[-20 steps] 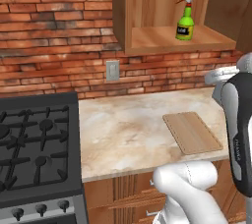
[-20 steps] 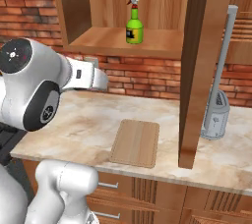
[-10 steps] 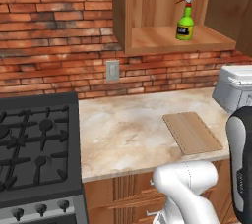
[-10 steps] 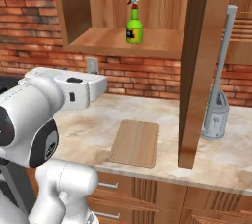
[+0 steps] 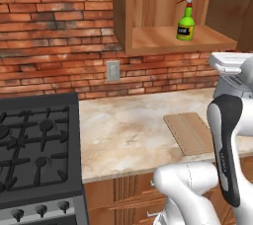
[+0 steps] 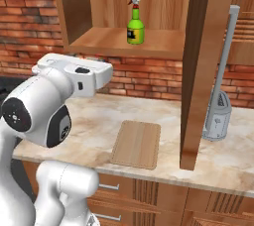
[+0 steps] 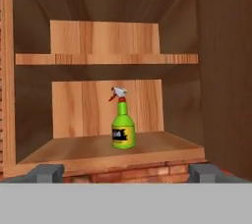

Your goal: Grab the spray bottle from the cabinet, then place it next to the cutting board for sanitizing. Then grab the dish brush from the countertop next to the sink and place it next to the cutting board.

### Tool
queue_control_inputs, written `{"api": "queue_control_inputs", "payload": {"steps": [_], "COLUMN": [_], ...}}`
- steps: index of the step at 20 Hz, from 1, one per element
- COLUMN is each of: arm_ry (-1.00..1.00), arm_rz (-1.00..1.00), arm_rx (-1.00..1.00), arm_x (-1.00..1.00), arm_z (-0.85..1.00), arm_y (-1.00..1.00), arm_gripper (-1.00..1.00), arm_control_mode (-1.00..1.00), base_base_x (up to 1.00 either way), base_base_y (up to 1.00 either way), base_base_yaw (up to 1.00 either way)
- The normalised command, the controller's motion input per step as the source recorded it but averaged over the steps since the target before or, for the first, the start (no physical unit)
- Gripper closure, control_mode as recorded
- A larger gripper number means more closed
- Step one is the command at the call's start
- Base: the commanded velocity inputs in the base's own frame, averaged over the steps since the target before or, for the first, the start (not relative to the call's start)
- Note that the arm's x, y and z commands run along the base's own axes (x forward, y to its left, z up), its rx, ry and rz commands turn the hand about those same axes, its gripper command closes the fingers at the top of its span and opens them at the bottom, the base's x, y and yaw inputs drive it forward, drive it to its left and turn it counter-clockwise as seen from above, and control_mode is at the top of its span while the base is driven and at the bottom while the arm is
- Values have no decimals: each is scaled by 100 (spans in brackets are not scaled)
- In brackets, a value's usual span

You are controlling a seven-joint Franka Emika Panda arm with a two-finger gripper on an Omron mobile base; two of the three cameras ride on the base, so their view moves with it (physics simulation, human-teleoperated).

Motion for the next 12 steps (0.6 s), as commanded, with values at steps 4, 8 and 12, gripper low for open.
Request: {"api": "queue_control_inputs", "payload": {"steps": [4,8,12], "arm_ry": [1,-1,4], "arm_rz": [0,2,1], "arm_rx": [0,0,0], "arm_x": [42,43,54], "arm_z": [50,43,20], "arm_y": [-17,-18,-5], "arm_gripper": [-100,-100,-100], "arm_control_mode": [-100,-100,-100], "base_base_x": [0,0,0], "base_base_y": [0,0,0], "base_base_yaw": [0,0,0]}}
